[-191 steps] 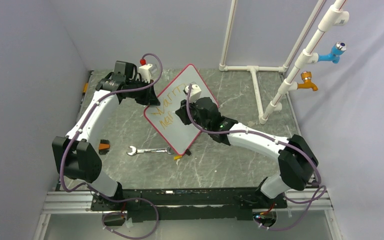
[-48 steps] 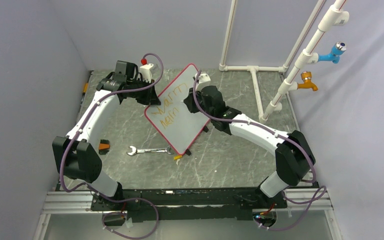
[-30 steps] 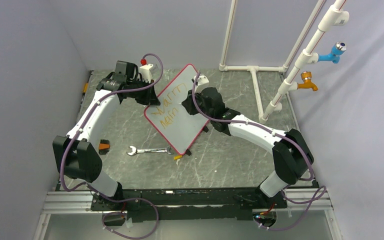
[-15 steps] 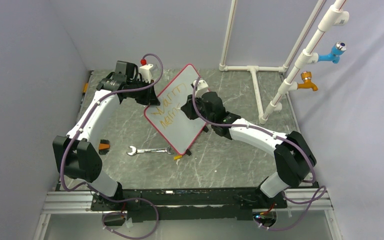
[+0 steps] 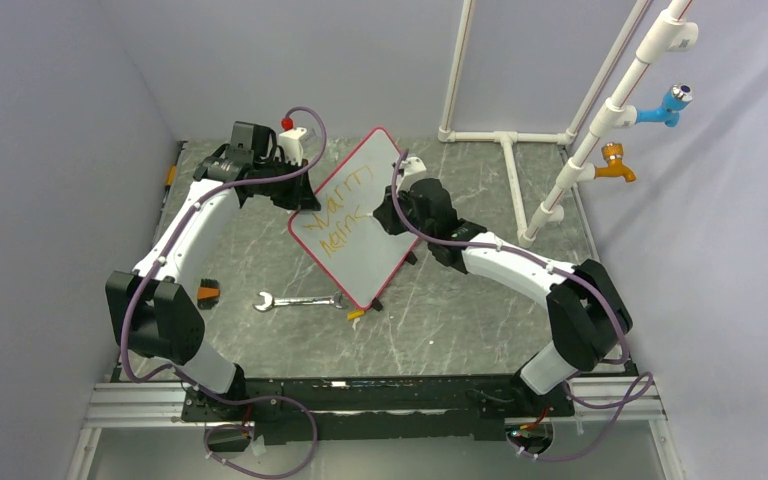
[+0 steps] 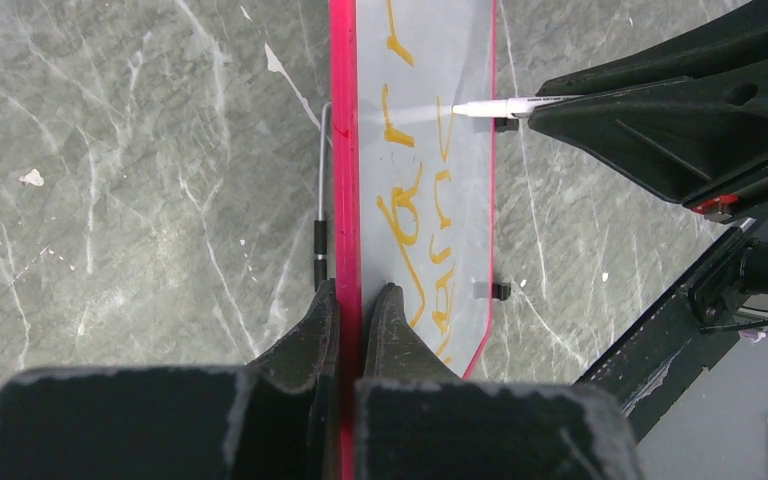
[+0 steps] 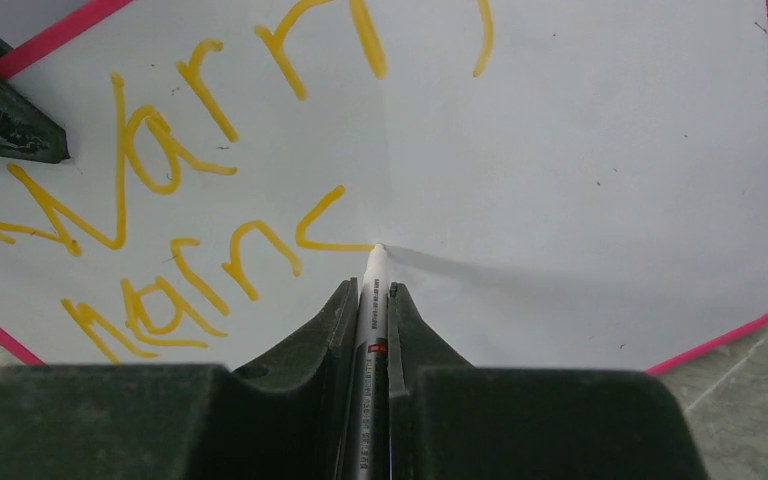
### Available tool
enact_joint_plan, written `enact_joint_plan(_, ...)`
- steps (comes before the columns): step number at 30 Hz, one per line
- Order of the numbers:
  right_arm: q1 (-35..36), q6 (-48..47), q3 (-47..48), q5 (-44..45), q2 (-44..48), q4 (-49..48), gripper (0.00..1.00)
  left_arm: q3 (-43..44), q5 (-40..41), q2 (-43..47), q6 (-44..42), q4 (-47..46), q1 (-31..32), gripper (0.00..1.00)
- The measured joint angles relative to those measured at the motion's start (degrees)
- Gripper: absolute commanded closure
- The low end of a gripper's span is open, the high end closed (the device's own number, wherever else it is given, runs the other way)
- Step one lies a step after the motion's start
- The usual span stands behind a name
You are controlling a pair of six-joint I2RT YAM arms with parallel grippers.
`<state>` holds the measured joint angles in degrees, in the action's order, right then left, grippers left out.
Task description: Write a sentence on the whiteboard
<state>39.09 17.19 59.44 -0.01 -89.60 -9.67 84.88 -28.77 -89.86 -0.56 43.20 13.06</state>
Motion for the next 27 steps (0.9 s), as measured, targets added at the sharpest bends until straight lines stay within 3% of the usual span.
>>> enact_joint_plan(16,2.51,0.00,-2.01,-2.16,3.28,1.81,1.00,0.15,-0.09,0.02,-0.04,-0.35,0.48,1.00)
enact_joint_plan(27,2.49,-0.02,-4.11,-1.31,18.75,3.37,1.00,0.48,0.17,0.02,-0.04,-0.50,1.14,1.00)
